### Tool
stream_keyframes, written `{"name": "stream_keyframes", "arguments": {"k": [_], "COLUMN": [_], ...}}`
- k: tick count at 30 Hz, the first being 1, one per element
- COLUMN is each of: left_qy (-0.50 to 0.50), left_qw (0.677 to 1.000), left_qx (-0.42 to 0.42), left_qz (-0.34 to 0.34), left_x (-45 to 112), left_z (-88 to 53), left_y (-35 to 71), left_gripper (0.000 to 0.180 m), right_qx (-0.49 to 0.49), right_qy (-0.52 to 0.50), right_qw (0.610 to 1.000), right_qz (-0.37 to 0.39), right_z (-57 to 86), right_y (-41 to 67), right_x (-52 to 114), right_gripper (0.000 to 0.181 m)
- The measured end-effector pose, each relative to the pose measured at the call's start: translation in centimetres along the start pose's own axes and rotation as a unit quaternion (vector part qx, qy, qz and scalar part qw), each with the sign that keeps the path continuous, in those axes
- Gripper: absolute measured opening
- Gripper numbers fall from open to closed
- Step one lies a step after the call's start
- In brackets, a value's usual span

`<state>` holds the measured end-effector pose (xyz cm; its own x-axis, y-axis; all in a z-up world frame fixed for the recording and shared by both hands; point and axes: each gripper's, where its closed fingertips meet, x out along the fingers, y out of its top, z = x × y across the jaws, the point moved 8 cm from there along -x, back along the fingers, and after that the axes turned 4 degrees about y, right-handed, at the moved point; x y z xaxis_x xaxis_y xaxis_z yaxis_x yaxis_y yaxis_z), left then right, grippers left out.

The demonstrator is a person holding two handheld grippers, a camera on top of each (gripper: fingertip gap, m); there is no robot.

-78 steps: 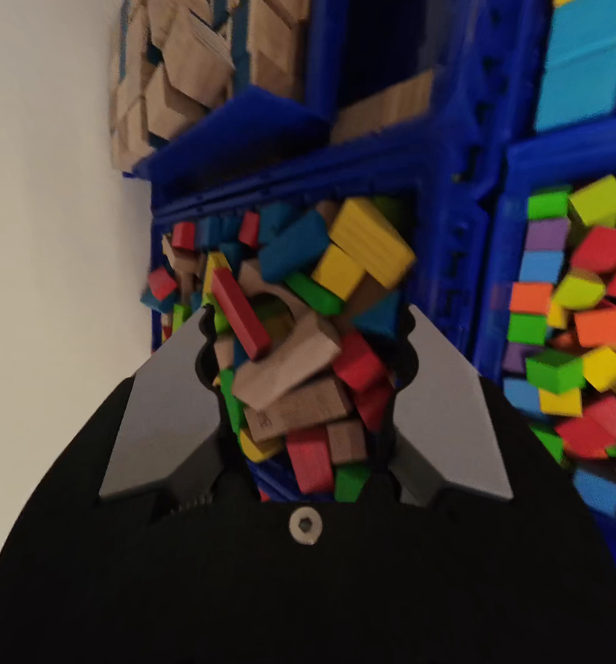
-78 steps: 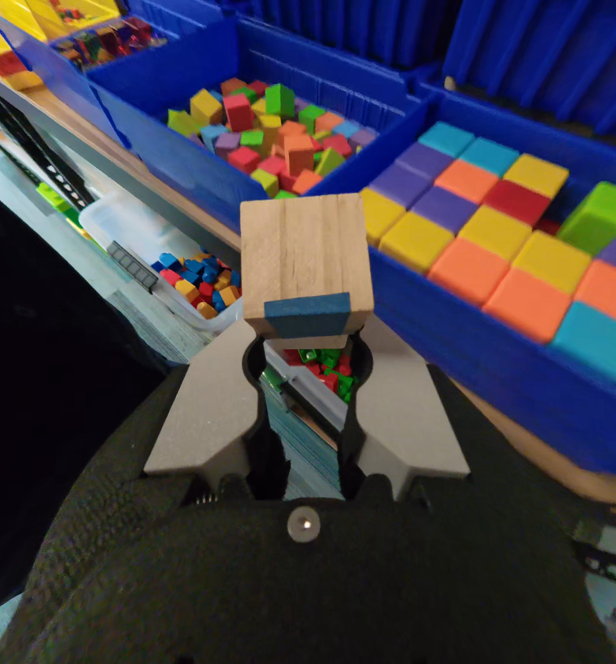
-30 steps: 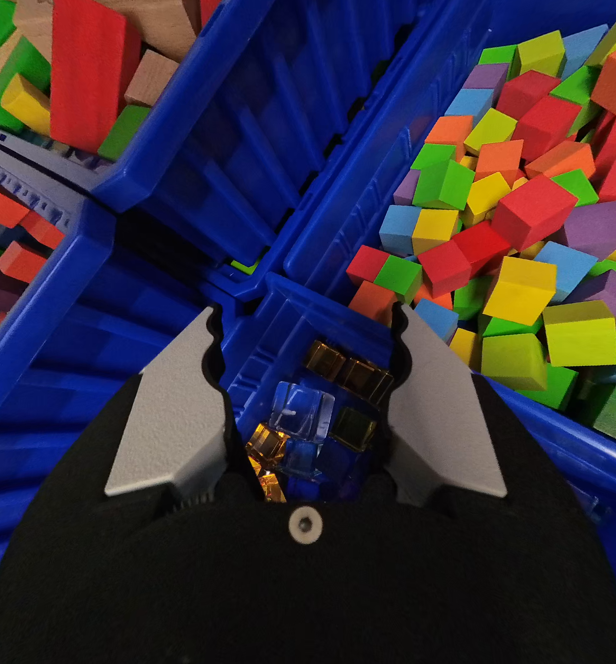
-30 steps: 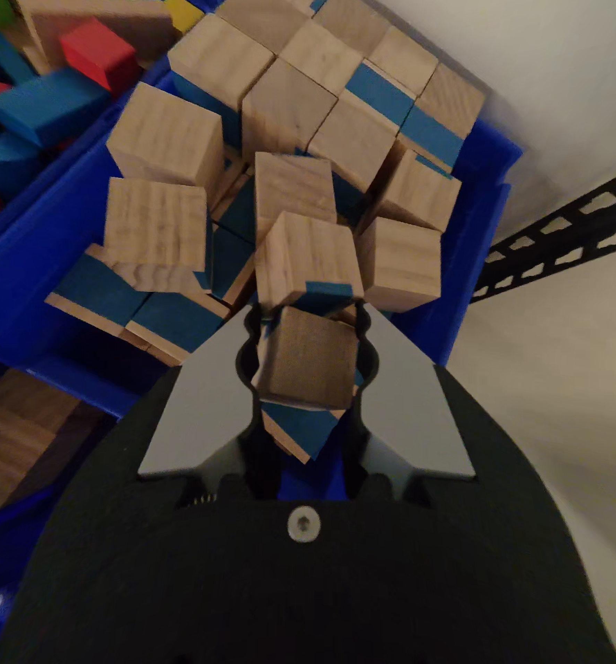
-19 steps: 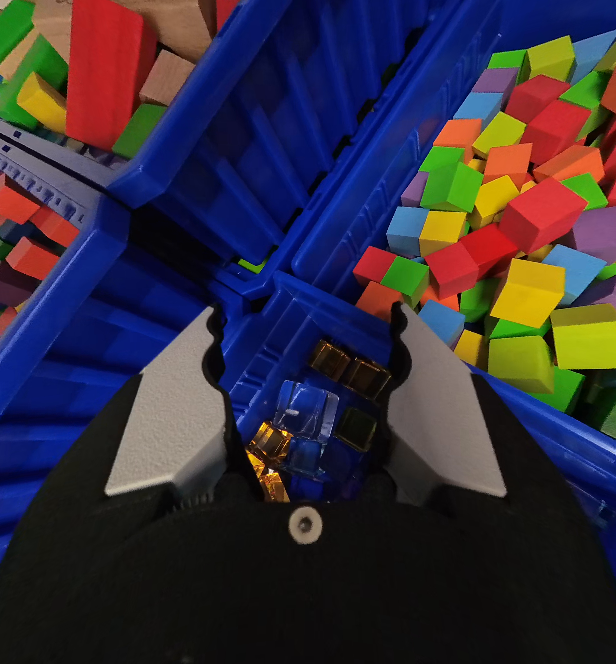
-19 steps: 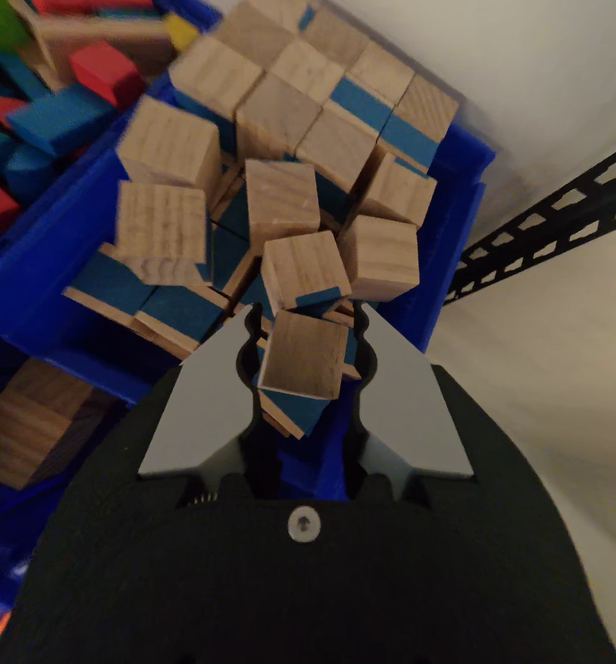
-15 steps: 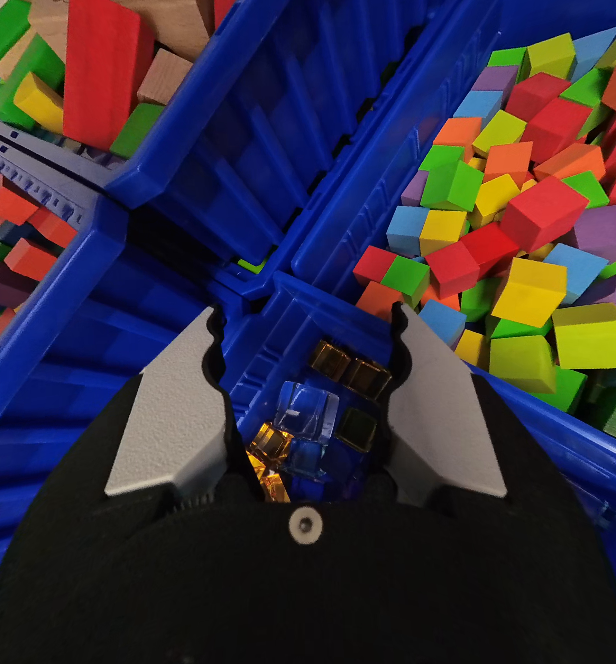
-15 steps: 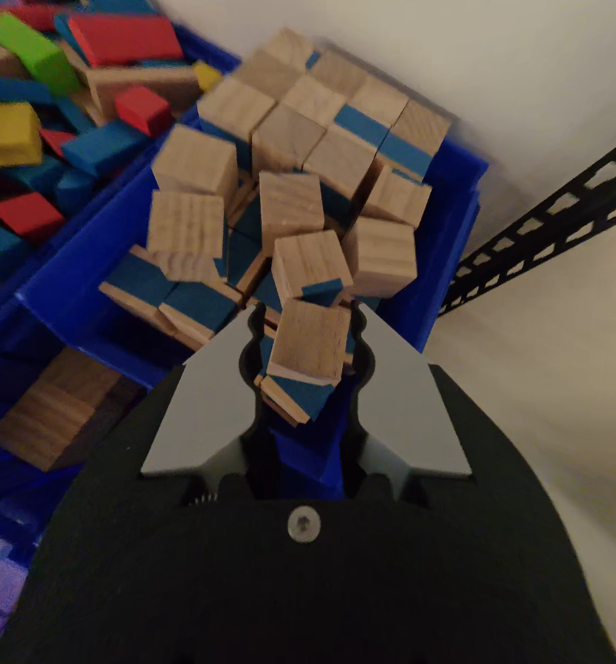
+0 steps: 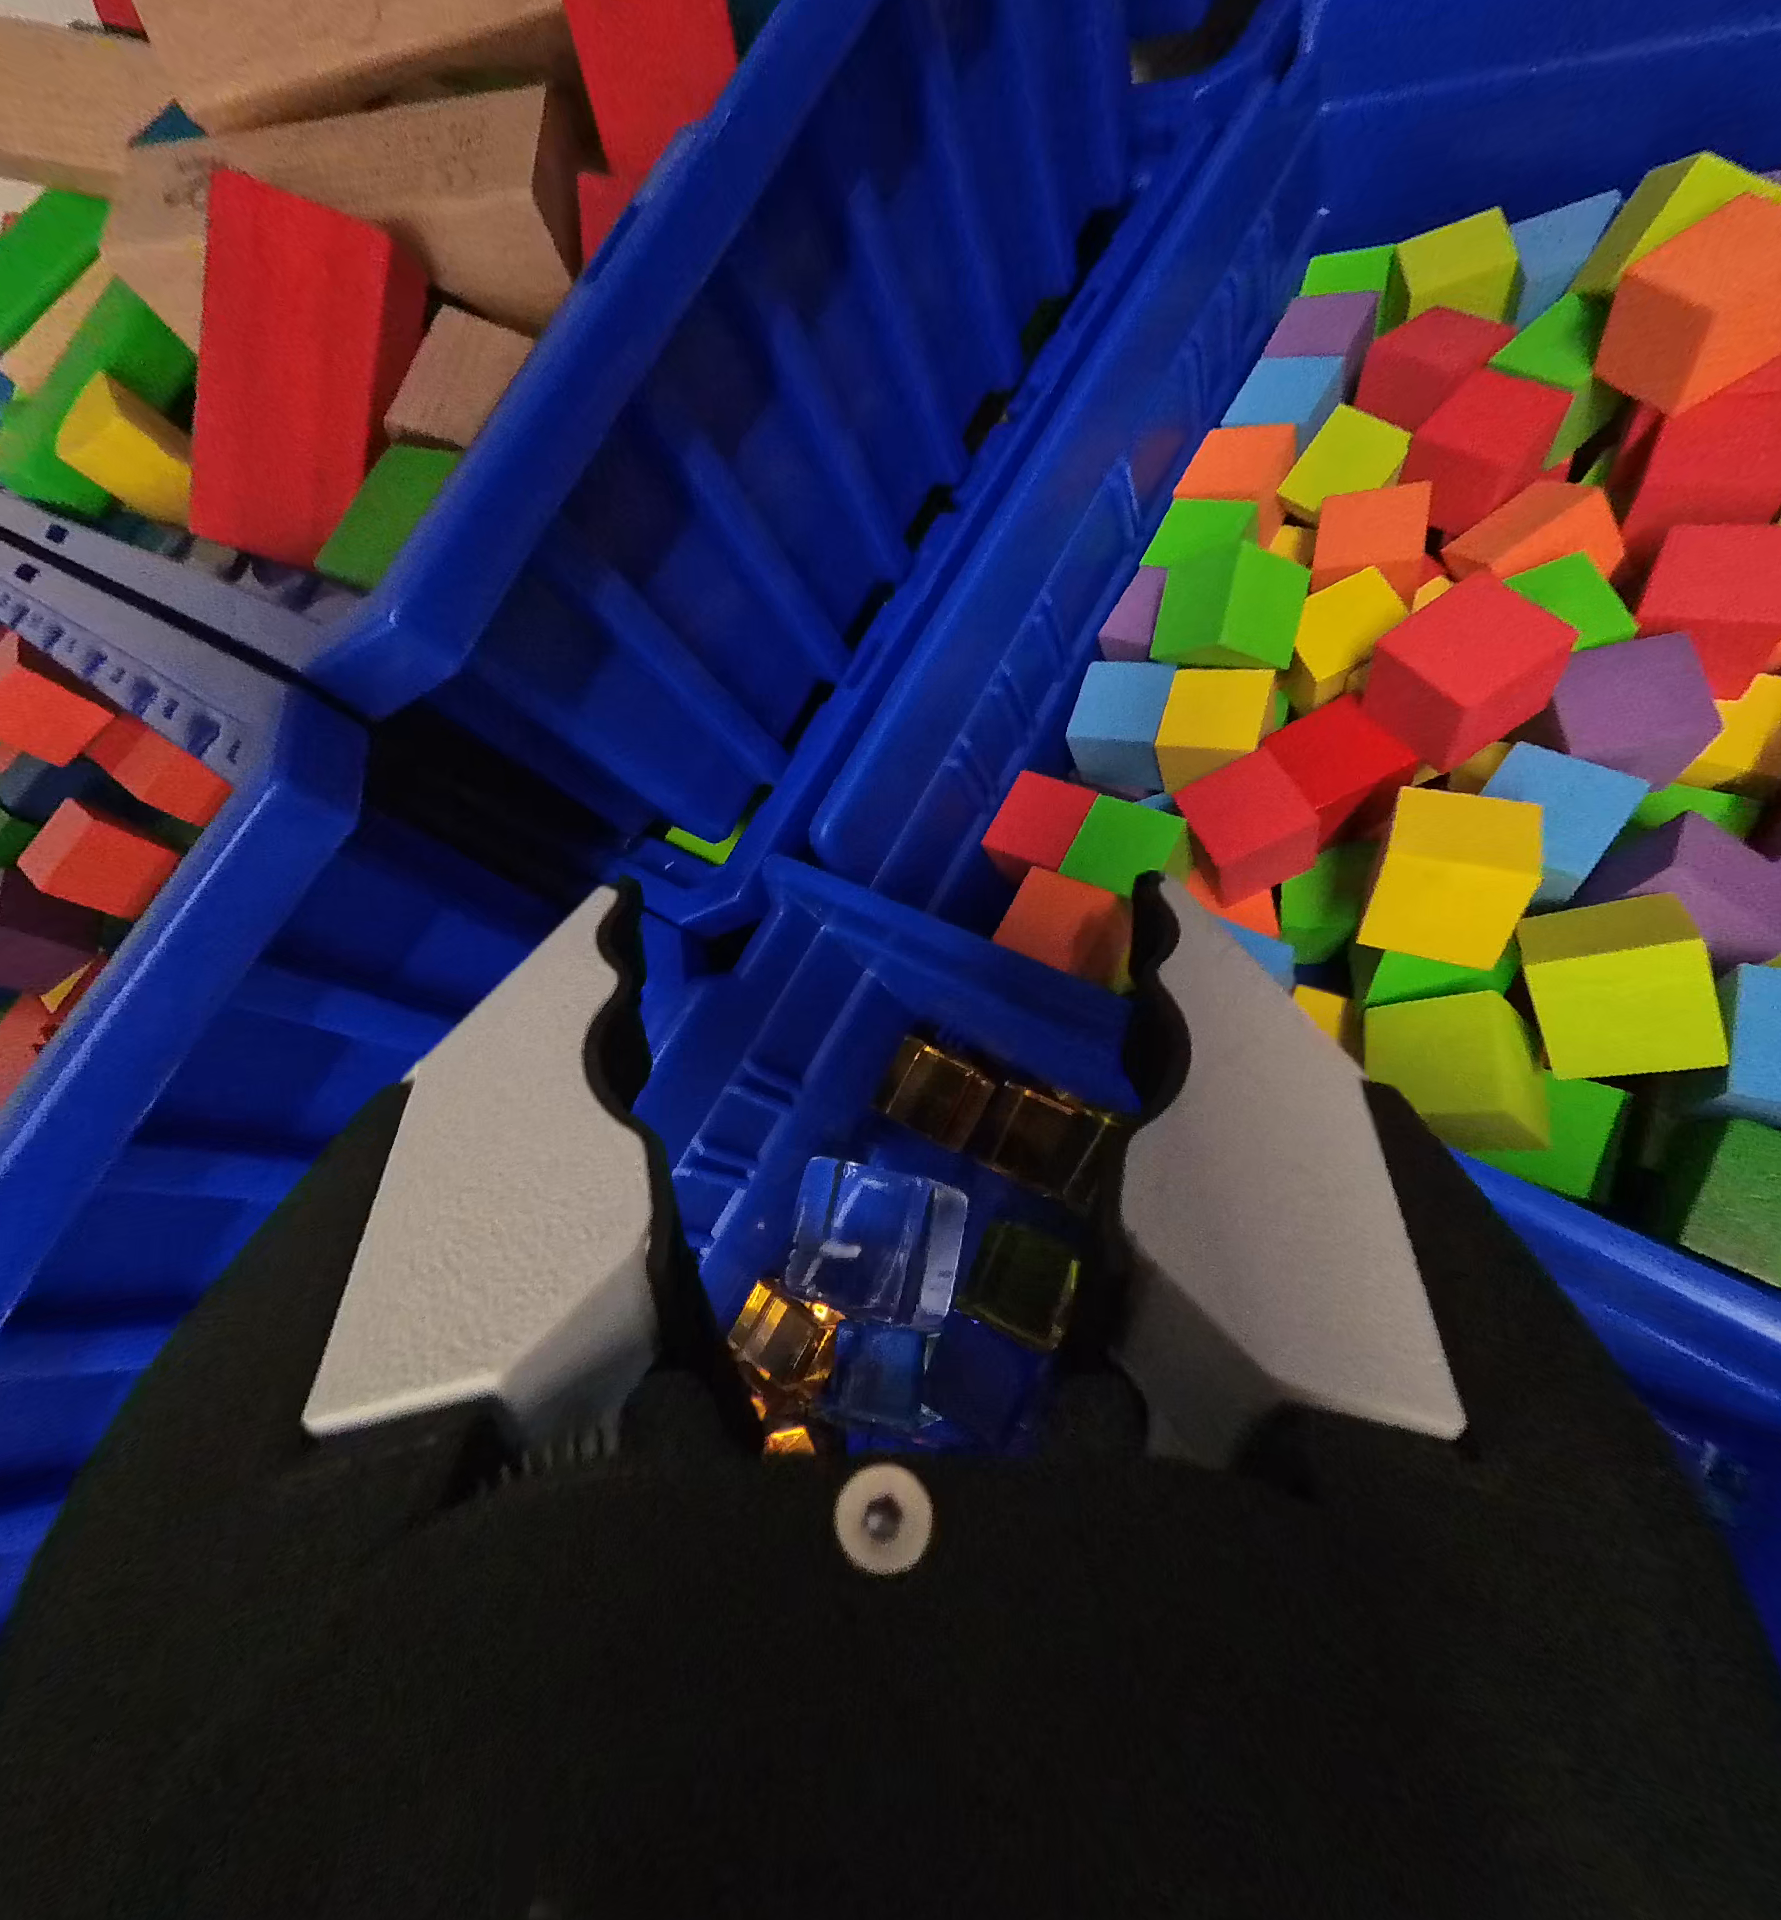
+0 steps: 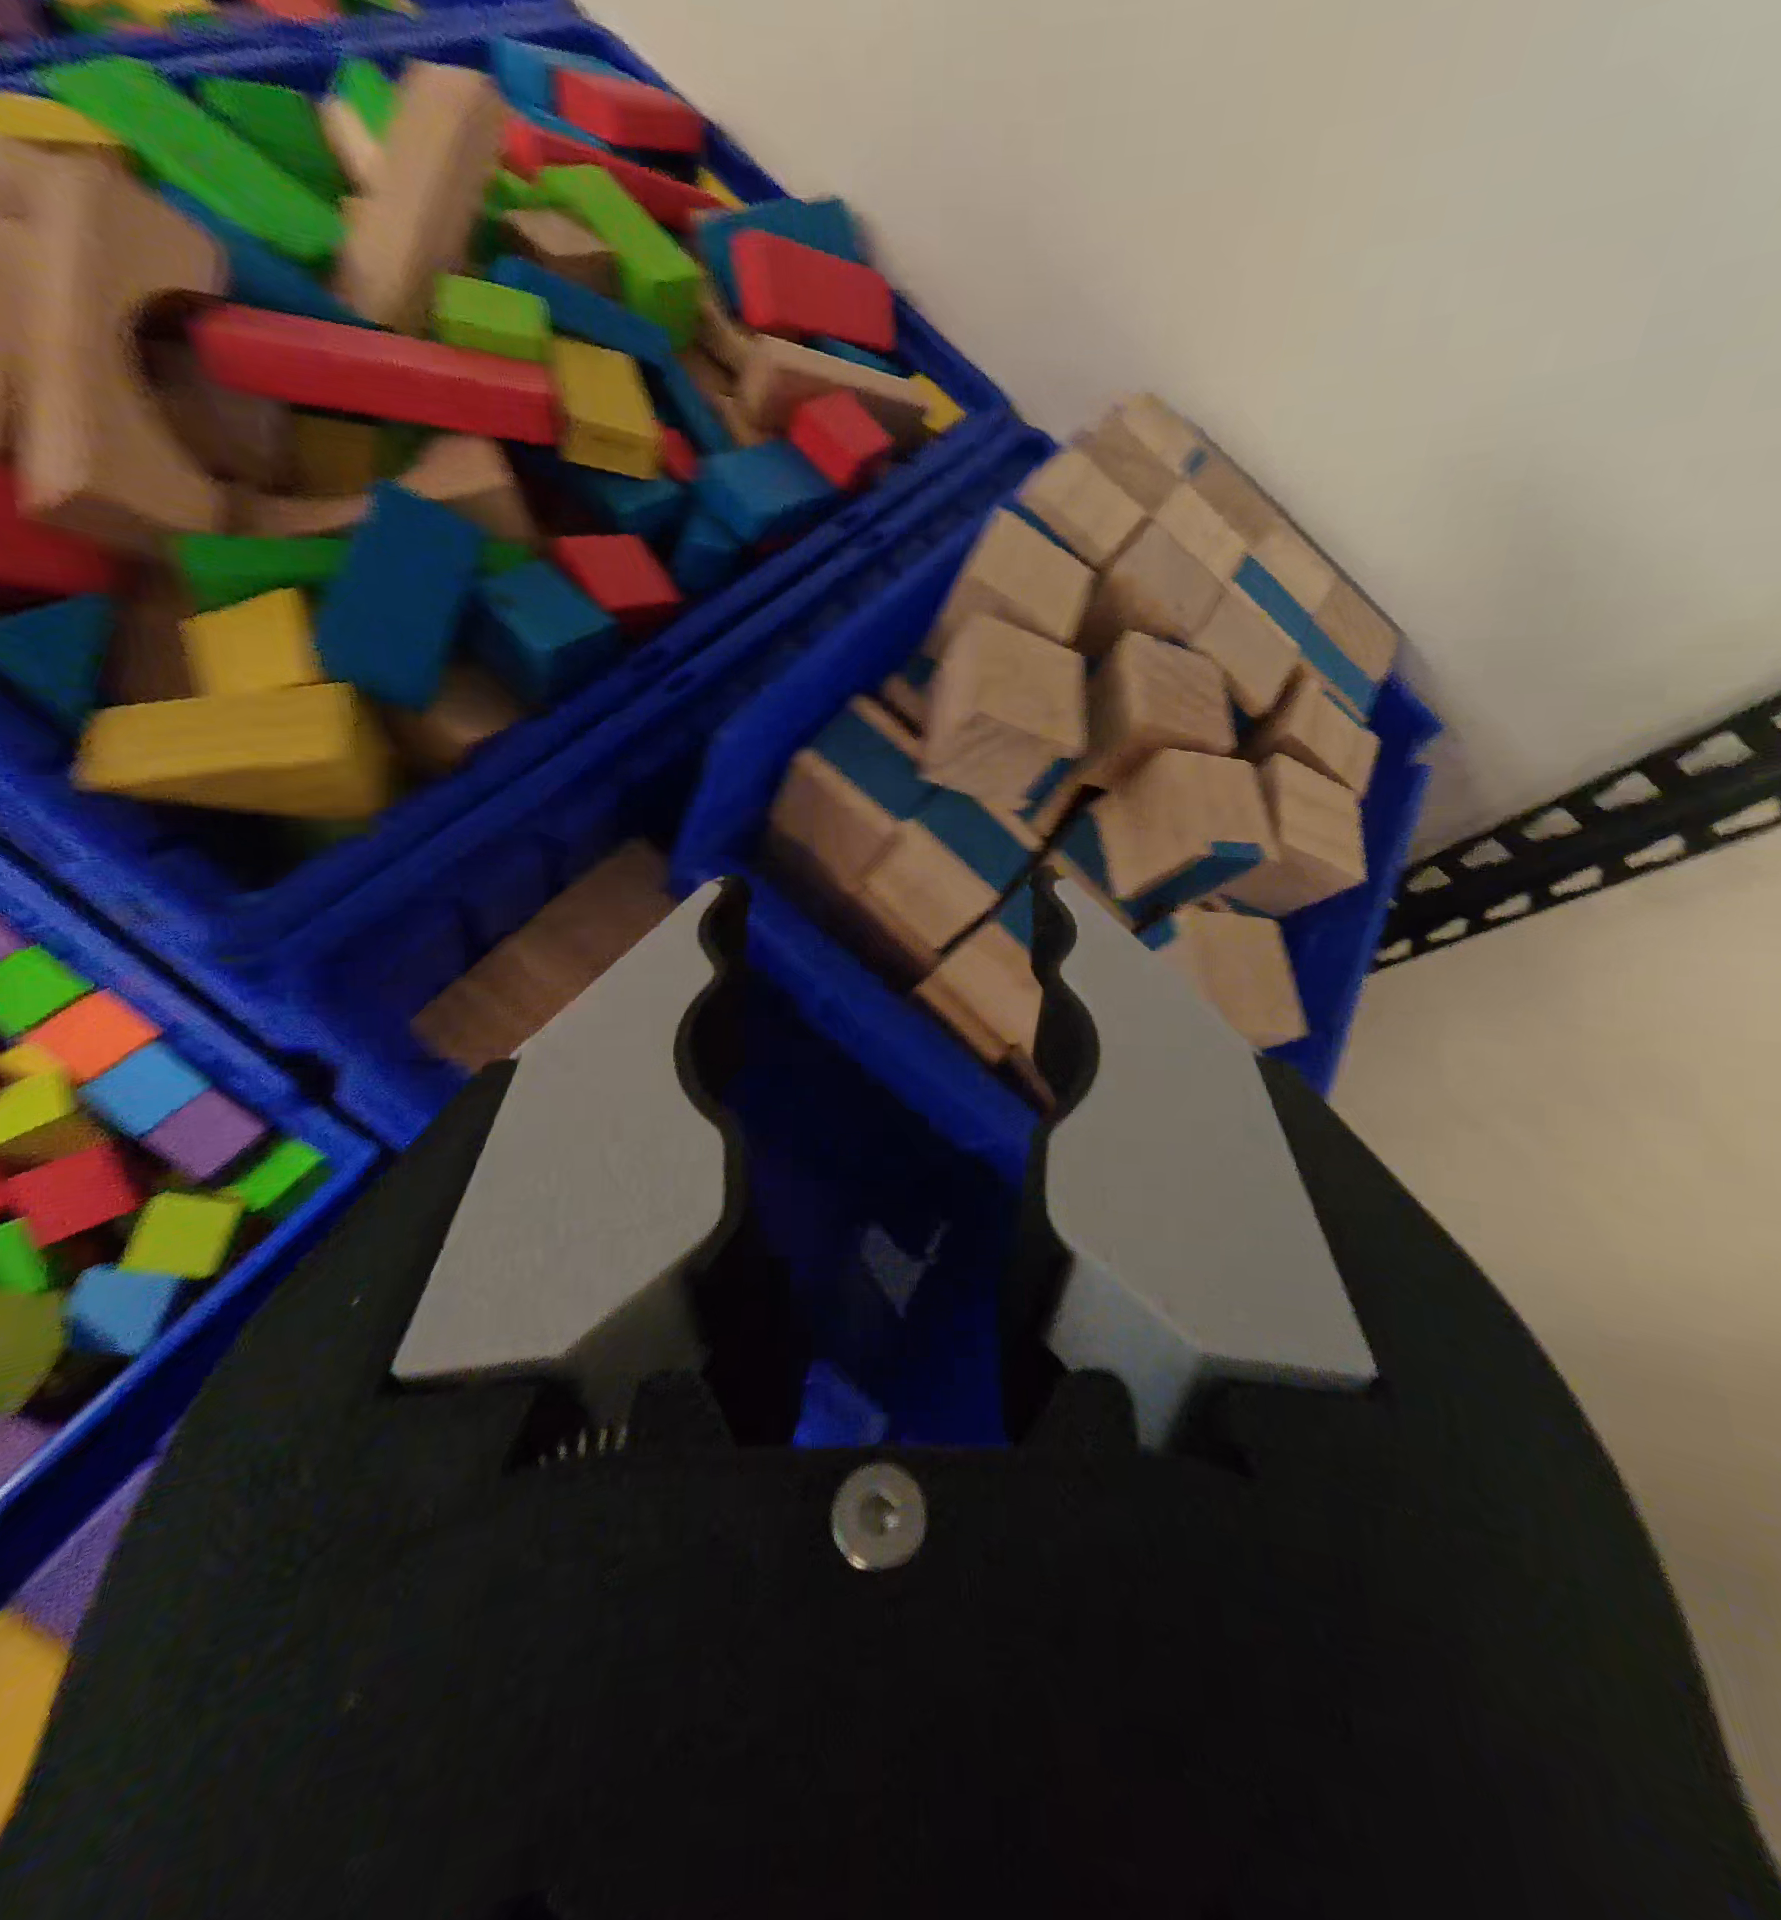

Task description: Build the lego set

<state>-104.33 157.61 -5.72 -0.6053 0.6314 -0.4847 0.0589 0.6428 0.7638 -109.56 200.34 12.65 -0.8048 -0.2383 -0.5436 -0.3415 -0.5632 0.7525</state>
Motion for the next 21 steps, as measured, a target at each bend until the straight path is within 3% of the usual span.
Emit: {"name": "stream_keyframes", "arguments": {"k": [7,21], "left_qy": [-0.018,-0.02], "left_qw": [0.999,0.99], "left_qx": [0.01,0.058], "left_qz": [0.042,0.128], "left_x": [-1.0,-4.6], "left_z": [1.0,4.2], "left_y": [0.9,2.0], "left_gripper": [0.089,0.073], "right_qx": [-0.007,-0.002], "right_qy": [0.031,0.064], "right_qw": [0.998,0.997], "right_qz": [0.052,0.033], "right_z": [-10.4,-18.2], "right_y": [-0.8,0.6], "right_x": [-3.0,1.8], "right_gripper": [0.054,0.059]}}
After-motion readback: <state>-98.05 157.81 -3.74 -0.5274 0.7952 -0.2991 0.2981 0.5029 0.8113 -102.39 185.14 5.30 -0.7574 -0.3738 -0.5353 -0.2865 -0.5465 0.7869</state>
